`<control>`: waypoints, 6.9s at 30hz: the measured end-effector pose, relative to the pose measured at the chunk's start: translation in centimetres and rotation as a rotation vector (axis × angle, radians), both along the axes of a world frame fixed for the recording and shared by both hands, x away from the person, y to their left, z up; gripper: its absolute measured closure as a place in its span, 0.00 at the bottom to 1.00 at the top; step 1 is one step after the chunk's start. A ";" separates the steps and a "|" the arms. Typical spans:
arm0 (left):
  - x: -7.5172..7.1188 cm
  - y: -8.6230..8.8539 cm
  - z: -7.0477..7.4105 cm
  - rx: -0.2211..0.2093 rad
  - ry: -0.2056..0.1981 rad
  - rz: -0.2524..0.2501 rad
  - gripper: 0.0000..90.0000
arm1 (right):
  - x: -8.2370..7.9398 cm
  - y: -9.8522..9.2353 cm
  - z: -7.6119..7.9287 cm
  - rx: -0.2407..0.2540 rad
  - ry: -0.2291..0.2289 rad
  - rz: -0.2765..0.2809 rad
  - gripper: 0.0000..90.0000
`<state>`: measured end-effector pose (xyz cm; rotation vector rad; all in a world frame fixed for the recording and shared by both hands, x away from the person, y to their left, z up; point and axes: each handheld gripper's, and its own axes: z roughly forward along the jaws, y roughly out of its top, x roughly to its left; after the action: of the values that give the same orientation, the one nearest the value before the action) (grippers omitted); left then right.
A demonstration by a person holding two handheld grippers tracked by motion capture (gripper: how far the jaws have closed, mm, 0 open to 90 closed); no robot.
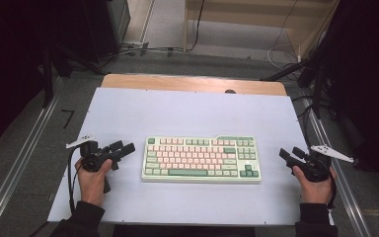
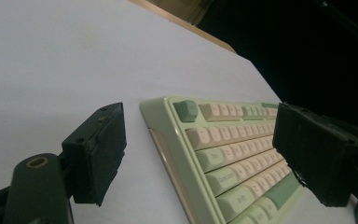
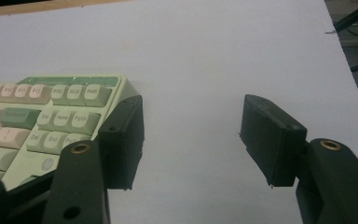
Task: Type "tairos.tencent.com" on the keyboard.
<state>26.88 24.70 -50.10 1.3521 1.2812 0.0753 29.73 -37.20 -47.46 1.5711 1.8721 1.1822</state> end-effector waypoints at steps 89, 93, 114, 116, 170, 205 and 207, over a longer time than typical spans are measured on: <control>3.9 -15.9 1.6 0.499 -0.074 -0.330 0.92 | -1.6 3.8 0.1 -0.017 0.004 0.115 0.43; 3.9 -15.4 2.0 0.453 -0.088 -0.322 0.83 | -1.6 3.8 0.1 -0.017 0.004 0.115 0.43; 2.9 -13.1 3.0 0.379 -0.095 -0.293 0.53 | -1.3 4.1 0.1 -0.016 0.007 0.121 0.43; 2.7 -12.7 3.0 0.383 -0.095 -0.289 0.53 | -1.3 4.1 0.1 -0.015 0.004 0.124 0.43; 1.0 -10.1 1.0 0.507 0.000 -0.257 1.00 | 0.0 5.2 0.1 -0.027 0.004 0.169 0.43; 0.7 -8.0 1.5 0.318 -0.090 -0.115 0.50 | 0.1 6.2 0.5 -0.025 -0.011 0.193 0.43; 0.7 -8.0 1.5 0.320 -0.095 -0.114 0.50 | 0.1 6.7 0.6 -0.025 -0.010 0.202 0.43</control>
<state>27.55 16.66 -48.57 1.6714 1.1420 0.2721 29.88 -30.54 -46.88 1.3854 2.0696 1.2425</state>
